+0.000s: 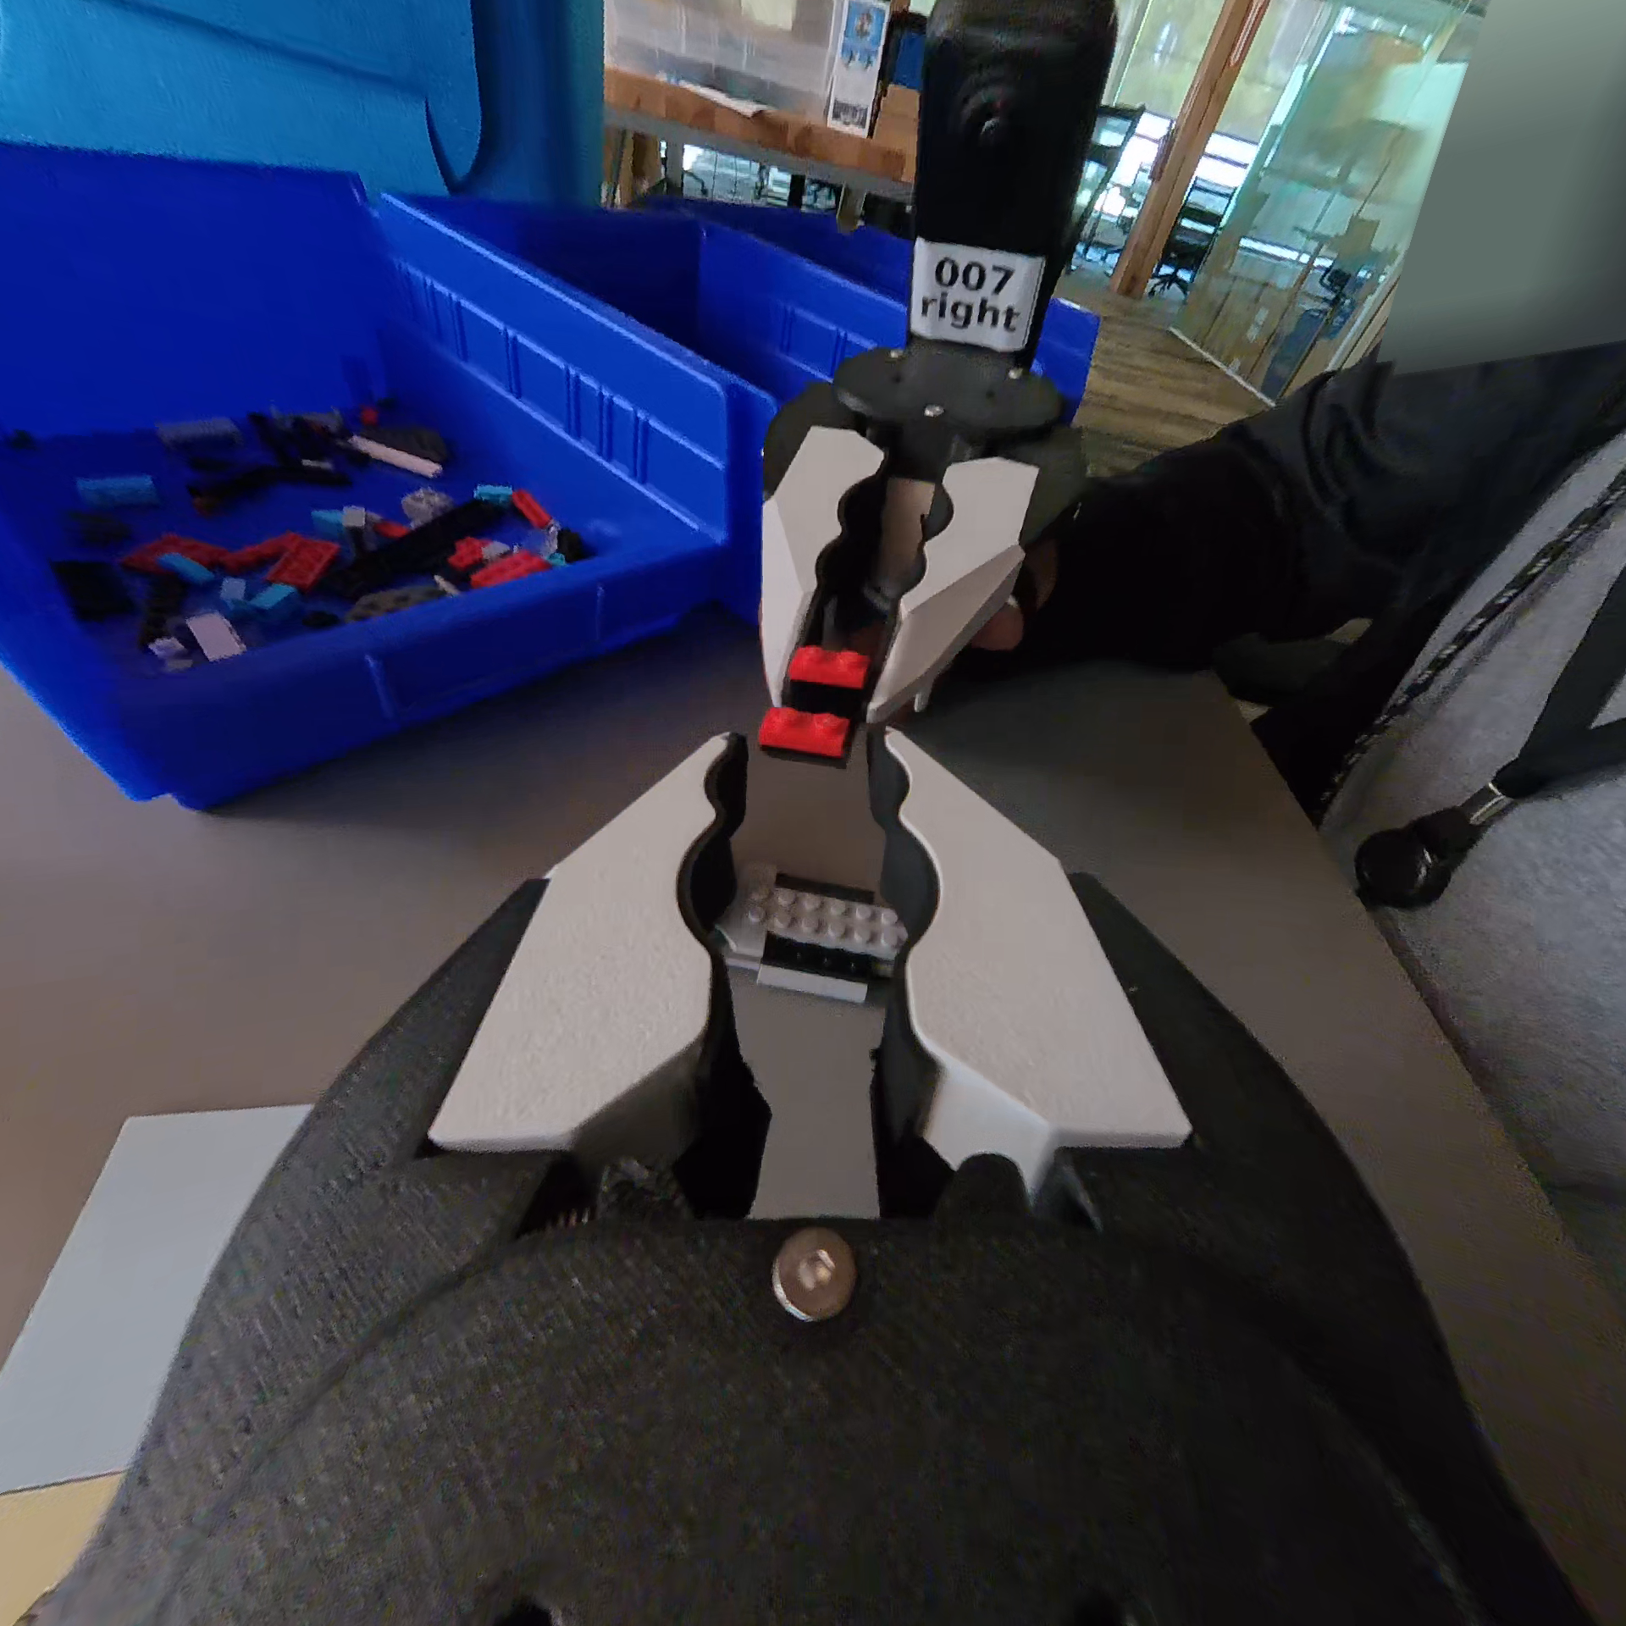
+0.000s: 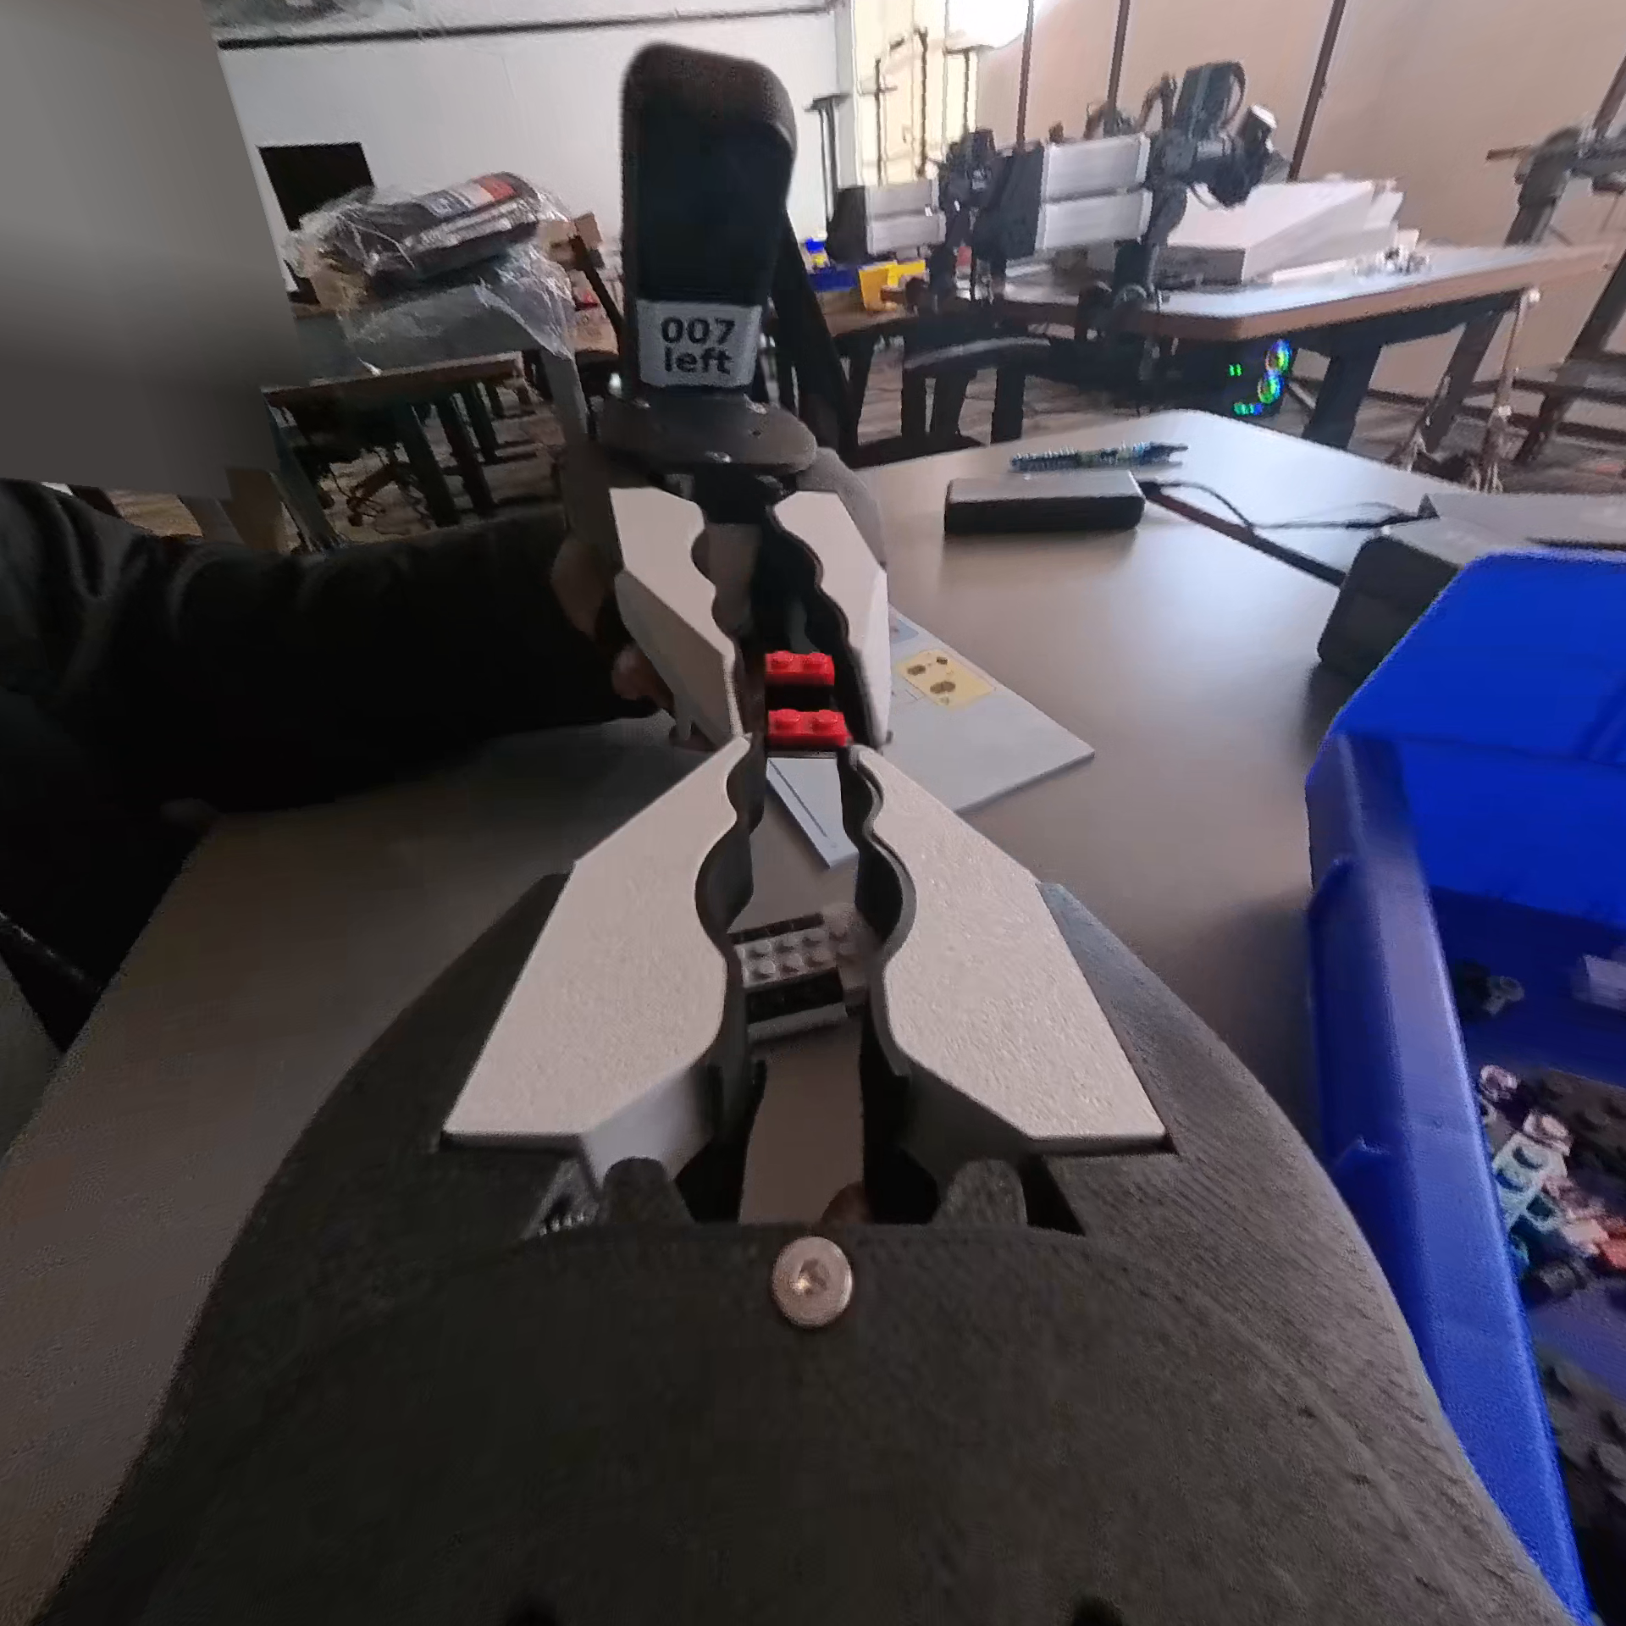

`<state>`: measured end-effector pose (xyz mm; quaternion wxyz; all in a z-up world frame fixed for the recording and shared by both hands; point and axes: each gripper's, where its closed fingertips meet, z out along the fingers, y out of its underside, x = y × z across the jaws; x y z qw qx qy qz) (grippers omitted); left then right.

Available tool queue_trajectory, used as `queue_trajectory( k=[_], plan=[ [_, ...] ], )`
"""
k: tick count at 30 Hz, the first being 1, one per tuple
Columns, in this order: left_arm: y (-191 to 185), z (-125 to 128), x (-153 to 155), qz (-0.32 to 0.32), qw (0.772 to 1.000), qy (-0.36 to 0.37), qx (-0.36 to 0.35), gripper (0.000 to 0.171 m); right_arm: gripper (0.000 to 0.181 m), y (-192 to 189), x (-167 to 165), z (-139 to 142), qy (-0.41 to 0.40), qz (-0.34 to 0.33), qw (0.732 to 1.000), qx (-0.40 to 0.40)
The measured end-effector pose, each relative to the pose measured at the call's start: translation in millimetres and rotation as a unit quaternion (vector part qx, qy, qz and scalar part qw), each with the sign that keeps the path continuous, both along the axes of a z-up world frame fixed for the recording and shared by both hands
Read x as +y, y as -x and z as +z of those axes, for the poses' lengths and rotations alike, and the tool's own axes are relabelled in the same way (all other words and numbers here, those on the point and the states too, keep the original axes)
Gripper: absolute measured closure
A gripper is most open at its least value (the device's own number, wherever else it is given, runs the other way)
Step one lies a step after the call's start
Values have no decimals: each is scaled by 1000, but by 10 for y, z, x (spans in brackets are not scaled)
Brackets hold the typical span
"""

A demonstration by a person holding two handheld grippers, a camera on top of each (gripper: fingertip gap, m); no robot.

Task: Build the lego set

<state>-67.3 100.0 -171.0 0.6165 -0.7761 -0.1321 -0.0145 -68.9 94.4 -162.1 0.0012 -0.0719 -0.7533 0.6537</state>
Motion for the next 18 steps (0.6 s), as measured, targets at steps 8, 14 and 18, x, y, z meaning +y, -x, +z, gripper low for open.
queue_trajectory(
  k=[8,14,18],
  plan=[
    [58,-220,-52,17,997,72,-1,153,164,24,5,-293,-92,-12,995,-45],
    [54,-364,-61,21,992,125,14,153,163,10,11,-453,-149,-16,989,-20],
    [39,-493,-65,26,985,169,28,153,163,-1,22,-576,-195,-21,981,16]
  ],
)
